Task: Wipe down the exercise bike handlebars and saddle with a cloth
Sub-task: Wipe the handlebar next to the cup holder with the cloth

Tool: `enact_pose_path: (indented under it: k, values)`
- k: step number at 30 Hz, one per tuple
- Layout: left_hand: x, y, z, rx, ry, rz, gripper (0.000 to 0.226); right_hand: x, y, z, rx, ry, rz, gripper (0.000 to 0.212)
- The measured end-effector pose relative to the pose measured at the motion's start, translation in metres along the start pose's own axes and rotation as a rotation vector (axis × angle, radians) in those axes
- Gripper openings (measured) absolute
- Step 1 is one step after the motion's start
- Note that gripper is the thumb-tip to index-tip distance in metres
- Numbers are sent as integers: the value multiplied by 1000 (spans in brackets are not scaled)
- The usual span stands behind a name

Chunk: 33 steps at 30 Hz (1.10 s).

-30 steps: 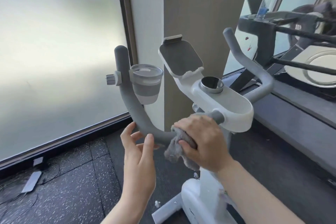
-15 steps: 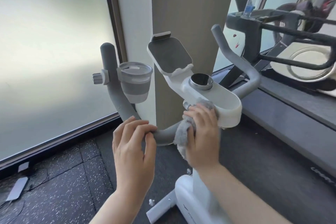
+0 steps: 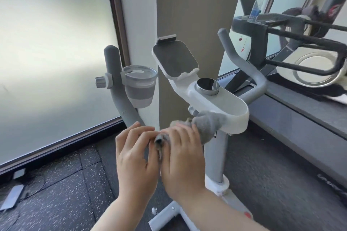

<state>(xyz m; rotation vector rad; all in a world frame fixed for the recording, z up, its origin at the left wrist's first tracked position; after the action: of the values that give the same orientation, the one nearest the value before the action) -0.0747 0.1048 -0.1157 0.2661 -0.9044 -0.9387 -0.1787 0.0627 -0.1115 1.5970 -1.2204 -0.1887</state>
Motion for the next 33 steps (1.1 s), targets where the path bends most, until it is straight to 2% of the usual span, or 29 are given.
enact_pose_path:
  k: [3, 5, 7, 9, 12, 14, 17, 20, 23, 26, 30, 33]
  values:
    - [0, 6, -2, 10, -22, -31, 20, 10, 26, 26, -68, 237, -233, 35]
    - [0, 7, 0, -29, -7, -28, 22, 14, 40, 56, -98, 199, -340, 50]
    - [-1, 7, 3, -91, 25, 7, 21, 5, 38, 62, -127, 94, -308, 53]
    - [0, 8, 5, -135, 44, 50, 22, -7, 19, 37, -204, 3, -239, 48]
    - [4, 11, 2, -231, 98, 99, 27, -5, -10, -10, -209, 57, -124, 40]
    - [5, 15, -3, -305, 125, 113, 25, 7, -8, -13, -181, 113, -91, 34]
    - [3, 21, -5, -361, 104, 100, 22, 4, 7, 19, -194, 251, -144, 48]
    - [-2, 22, -4, -314, 103, 117, 21, -12, 8, 38, -219, 150, -118, 55]
    - [-7, 16, -9, -326, 155, 126, 22, -12, -11, 16, -245, 25, -95, 54]
    - [-8, 13, -10, -318, 168, 122, 24, -2, -7, 7, -275, 91, -106, 50]
    - [-5, 16, -10, -331, 174, 137, 26, 0, 15, 36, -227, 235, -187, 51]
    - [-5, 18, -15, -349, 200, 147, 29, -1, 7, 19, -236, 137, -130, 48]
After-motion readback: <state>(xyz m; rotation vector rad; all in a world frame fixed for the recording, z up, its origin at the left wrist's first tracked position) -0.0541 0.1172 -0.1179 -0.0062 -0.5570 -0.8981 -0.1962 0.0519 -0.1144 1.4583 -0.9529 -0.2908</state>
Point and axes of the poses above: each hand's wrist, its own x-axis towards the middle knuckle, its own y-axis out of the back of the hand, z = x × y, the point moved 2 cm from there along x, towards the middle knuckle, and after that the axes turned 14 degrees about -z, right-handed, at the moved point
